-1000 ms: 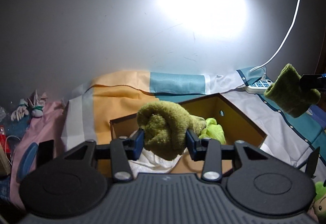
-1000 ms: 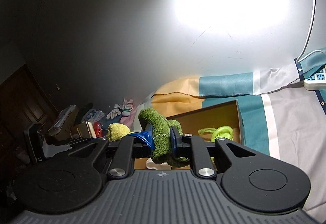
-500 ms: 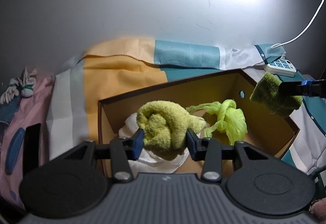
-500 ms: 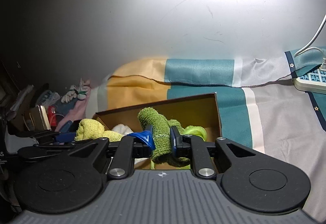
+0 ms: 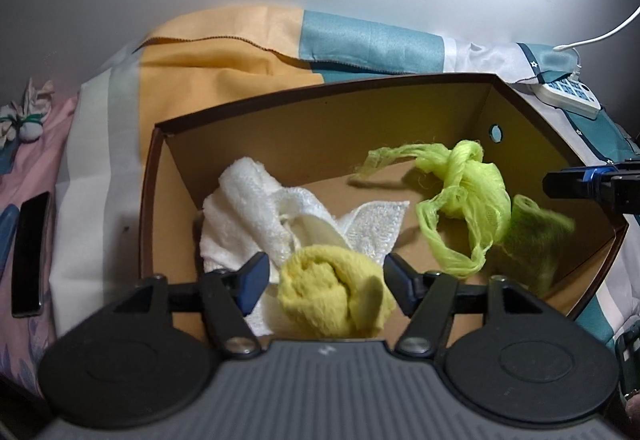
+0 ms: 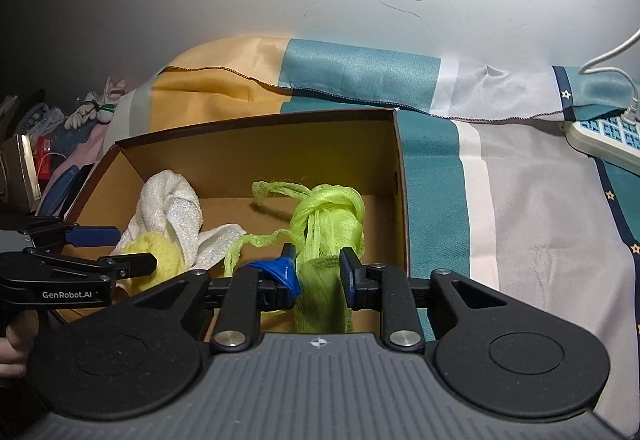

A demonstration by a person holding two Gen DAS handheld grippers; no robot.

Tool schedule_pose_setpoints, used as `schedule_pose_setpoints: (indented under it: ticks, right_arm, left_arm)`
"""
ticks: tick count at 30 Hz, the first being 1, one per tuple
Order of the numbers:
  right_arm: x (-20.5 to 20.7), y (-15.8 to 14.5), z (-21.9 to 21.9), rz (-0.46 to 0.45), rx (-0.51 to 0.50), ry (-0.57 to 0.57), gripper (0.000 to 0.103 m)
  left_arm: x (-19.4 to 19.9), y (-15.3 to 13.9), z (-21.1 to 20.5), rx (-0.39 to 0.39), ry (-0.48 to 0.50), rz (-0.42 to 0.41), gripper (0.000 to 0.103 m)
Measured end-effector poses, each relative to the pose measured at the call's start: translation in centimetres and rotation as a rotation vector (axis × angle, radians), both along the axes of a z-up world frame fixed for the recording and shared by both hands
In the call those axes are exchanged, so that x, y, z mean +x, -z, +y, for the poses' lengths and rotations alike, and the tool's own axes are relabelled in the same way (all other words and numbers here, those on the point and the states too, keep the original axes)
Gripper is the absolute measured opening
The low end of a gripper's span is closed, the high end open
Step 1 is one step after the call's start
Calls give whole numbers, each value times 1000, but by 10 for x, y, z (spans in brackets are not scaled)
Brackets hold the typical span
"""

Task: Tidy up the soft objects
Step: 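Carry the yellow towel and green sock into the shoebox and release both, then move both grippers back toward the remaining soft items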

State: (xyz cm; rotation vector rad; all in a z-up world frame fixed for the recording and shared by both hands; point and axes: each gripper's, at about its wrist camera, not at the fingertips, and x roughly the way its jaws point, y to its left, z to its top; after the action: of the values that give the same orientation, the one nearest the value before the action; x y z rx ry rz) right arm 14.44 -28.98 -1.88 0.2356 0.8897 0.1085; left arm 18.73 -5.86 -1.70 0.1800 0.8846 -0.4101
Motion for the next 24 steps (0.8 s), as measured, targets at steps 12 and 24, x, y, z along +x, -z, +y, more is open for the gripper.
schedule_pose_setpoints:
  ticks: [12,24]
  right_arm:
    - [-23,-22,-2,-78,142,43,7]
    - [-63,-46,17,-165,207,48,9]
  left_arm:
    - [-29,-40,4,35,-61,-118,70]
    - [-76,-65,16,75,-137,-203,72]
